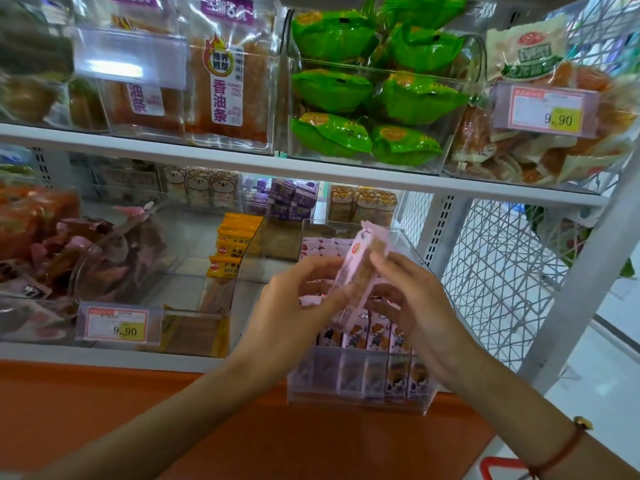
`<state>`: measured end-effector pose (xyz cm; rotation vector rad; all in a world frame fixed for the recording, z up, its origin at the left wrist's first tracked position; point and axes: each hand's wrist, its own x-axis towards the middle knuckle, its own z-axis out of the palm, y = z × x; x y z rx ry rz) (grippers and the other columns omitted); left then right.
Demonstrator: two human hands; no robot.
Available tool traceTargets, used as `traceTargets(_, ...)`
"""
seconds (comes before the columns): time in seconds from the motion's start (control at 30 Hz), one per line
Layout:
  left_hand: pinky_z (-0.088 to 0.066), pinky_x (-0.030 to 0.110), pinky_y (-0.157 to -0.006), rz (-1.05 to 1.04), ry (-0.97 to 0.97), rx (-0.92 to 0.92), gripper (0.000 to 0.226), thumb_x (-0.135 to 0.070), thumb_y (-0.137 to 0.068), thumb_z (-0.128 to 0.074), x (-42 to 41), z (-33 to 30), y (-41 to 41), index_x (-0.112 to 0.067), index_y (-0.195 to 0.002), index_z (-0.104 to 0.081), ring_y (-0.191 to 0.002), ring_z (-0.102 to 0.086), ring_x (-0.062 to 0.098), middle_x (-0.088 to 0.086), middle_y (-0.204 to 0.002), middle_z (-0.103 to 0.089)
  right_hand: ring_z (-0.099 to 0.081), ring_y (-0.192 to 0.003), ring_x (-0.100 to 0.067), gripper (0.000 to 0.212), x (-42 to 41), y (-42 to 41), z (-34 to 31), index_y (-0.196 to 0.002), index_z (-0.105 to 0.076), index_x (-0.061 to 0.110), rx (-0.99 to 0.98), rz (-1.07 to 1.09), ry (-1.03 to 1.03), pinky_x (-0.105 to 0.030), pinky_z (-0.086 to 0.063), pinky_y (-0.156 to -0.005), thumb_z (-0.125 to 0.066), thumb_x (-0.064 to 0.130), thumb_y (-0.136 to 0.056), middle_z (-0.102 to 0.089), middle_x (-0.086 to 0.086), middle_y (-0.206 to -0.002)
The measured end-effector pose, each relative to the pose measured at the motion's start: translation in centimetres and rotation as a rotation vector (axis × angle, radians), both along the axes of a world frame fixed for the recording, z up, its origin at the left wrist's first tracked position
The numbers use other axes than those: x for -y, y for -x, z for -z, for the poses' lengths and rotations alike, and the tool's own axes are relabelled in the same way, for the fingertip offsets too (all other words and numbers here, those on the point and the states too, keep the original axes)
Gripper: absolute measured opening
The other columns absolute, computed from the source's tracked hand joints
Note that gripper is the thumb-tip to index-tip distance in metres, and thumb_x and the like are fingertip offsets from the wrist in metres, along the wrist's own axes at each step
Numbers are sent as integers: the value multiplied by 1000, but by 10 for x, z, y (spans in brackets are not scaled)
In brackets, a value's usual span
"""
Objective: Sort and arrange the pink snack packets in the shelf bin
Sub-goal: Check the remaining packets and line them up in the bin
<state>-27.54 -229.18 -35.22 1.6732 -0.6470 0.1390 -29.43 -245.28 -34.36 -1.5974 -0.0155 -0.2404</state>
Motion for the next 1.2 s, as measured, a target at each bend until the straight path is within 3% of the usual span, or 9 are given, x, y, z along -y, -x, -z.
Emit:
traceTargets(0.1, -54, 15, -63, 106, 64, -284, 28, -32, -82, -61, 0, -4, -1, -28, -110, -64, -83, -69, 1, -15, -93, -73, -65, -76, -13, 37, 3, 0, -4, -110, -69, 16, -34, 19, 19, -25, -48, -69, -59, 40, -83, -72, -4, -91)
traceTargets(0.23, -54, 16, -62, 180, 62, -494, 37, -38, -78, -58, 1, -5, 1, -18, -107, -68, -77, -71, 8, 0, -87, -75, -60, -66, -11, 38, 4, -1, -2, -102, -71, 12, -101, 22, -38, -21, -47, -61, -65, 42, -79, -68, -5, -80)
traceTargets(0.37, -53, 12, -66, 102, 10, -308, 19, -28, -87, -58, 1, -2, 0, -34, -104, -63, -83, -68, 0, -10, -91, -73, -64, -71, -12, 34, 4, -3, -1, -115, -64, 17, -42, -1, -43, -23, -48, -65, -61, 34, -85, -70, 0, -83)
traceTargets(0.47, -48, 7, -78, -55, -96, 28, 33, -25, -88, -61, -3, 0, -2, -42, -116, -57, -97, -61, -8, -21, -109, -66, -68, -86, -14, 32, 5, -3, -3, -119, -58, 22, 40, -96, -40, -27, -51, -73, -57, 21, -87, -72, 1, -93)
traceTargets(0.57, -45, 5, -85, -146, -131, 136, 42, -23, -89, -62, -5, 4, -3, -33, -129, -55, -108, -56, -7, -20, -119, -62, -67, -98, -20, 36, 6, -2, -4, -116, -58, 21, 96, -131, -47, -34, -54, -79, -64, 14, -81, -71, -3, -102)
traceTargets(0.83, -49, 31, -85, -298, -211, 444, 43, -20, -79, -73, -4, -1, -2, -37, -115, -57, -104, -51, 4, -28, -108, -52, -69, -89, -22, 58, 0, 3, -3, -115, -60, 15, 90, -66, 18, -25, -54, -69, -63, 51, -70, -70, -6, -103)
traceTargets(0.93, -47, 28, -90, -288, -164, 421, 47, -34, -77, -72, -5, -1, -4, -41, -119, -52, -111, -48, 4, -24, -115, -51, -67, -77, -18, 29, 4, 1, -4, -98, -69, 12, 19, -68, -198, -23, -54, -65, -56, 35, -86, -71, -6, -87)
traceTargets(1.07, -49, 20, -90, -199, 8, 66, 66, -60, -68, -63, -4, -4, -4, -35, -127, -50, -107, -57, -4, -19, -117, -60, -65, -65, -13, 27, 12, -2, -4, -103, -67, 6, -145, -146, -536, -22, -53, -53, -55, 27, -89, -68, -7, -78)
traceTargets(1.2, -52, 11, -70, -135, 97, 3, 31, -55, -72, -62, -3, -4, -2, -36, -96, -66, -86, -66, -6, -23, -91, -71, -59, -61, -13, 34, 13, -4, -1, -110, -65, 2, -269, -206, -581, -20, -48, -48, -54, 27, -88, -65, -8, -80)
